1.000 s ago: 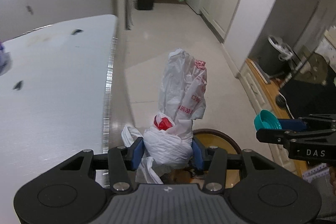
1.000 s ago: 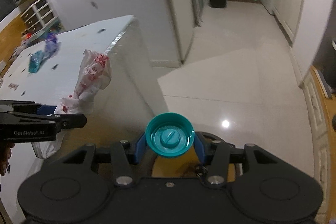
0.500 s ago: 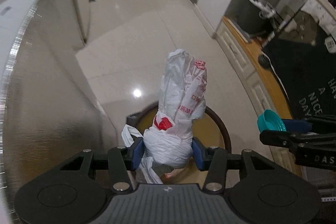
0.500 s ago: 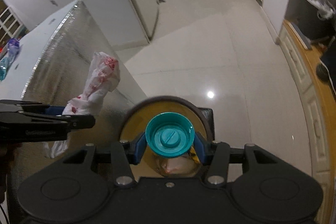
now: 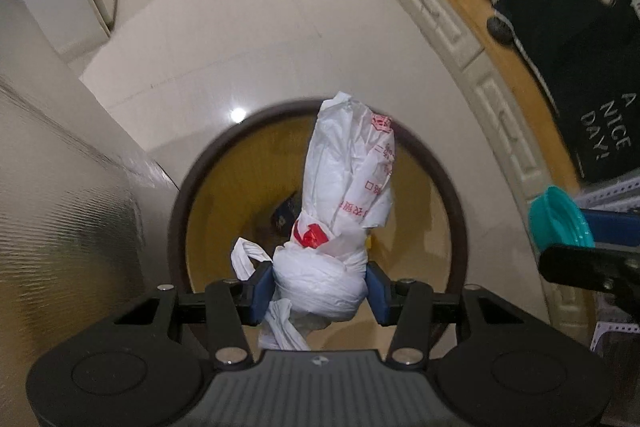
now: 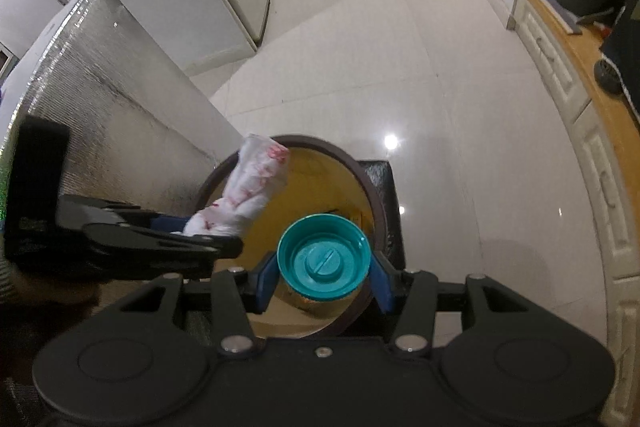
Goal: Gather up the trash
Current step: 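Carry the white bag and teal cap with both tools over the trash bin, then open both tools to drop the white bag and teal cap into the bin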
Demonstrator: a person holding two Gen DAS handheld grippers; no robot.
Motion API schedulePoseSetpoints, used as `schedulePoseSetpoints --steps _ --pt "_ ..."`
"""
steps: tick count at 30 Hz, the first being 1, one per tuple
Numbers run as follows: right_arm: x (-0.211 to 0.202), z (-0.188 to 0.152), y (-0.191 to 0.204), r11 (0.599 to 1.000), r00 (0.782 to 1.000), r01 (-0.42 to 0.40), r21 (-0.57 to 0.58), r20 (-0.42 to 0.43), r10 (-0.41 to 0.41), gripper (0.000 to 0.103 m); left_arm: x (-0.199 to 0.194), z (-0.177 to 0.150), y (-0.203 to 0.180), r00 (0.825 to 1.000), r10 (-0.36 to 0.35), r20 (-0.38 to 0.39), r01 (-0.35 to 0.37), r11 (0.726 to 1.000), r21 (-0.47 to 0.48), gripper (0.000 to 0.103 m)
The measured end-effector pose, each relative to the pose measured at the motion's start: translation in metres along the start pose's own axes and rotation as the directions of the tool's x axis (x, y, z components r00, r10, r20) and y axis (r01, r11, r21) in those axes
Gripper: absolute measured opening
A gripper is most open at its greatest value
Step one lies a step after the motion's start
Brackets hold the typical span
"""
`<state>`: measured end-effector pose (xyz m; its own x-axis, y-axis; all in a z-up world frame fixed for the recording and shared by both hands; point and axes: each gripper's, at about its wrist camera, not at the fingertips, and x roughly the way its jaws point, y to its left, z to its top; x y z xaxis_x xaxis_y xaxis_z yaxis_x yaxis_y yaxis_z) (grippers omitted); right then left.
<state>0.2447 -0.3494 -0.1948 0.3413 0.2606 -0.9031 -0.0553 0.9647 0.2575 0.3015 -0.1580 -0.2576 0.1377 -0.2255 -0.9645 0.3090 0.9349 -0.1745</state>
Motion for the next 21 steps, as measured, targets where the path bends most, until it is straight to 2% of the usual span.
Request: schedulePoseSetpoints --steps 4,8,13,21 --pt "0.018 0.001 0.001 1.000 1.000 -0.008 0.012 -0.021 0.008 0.050 0.029 0.005 0.008 0.999 -0.019 -0.041 0.018 1.000 -0.018 0.049" --pt "0.034 0.001 0.000 1.000 0.999 -0.004 0.011 -0.047 0.004 0.050 0.047 0.004 0.020 0.998 0.013 -0.058 -0.015 1.000 -0.027 0.050" --pt "0.056 -0.001 -0.001 1.000 0.996 -0.022 0.006 -0.083 0.023 0.050 0.067 0.007 0.024 0.998 0.020 -0.068 -0.021 1.000 -0.015 0.050" --pt "0.107 -0.002 0.009 0.997 0.979 -0.059 -0.045 -0.195 0.049 0.050 0.097 0.010 0.029 0.997 0.013 -0.078 -0.014 1.000 -0.004 0.050"
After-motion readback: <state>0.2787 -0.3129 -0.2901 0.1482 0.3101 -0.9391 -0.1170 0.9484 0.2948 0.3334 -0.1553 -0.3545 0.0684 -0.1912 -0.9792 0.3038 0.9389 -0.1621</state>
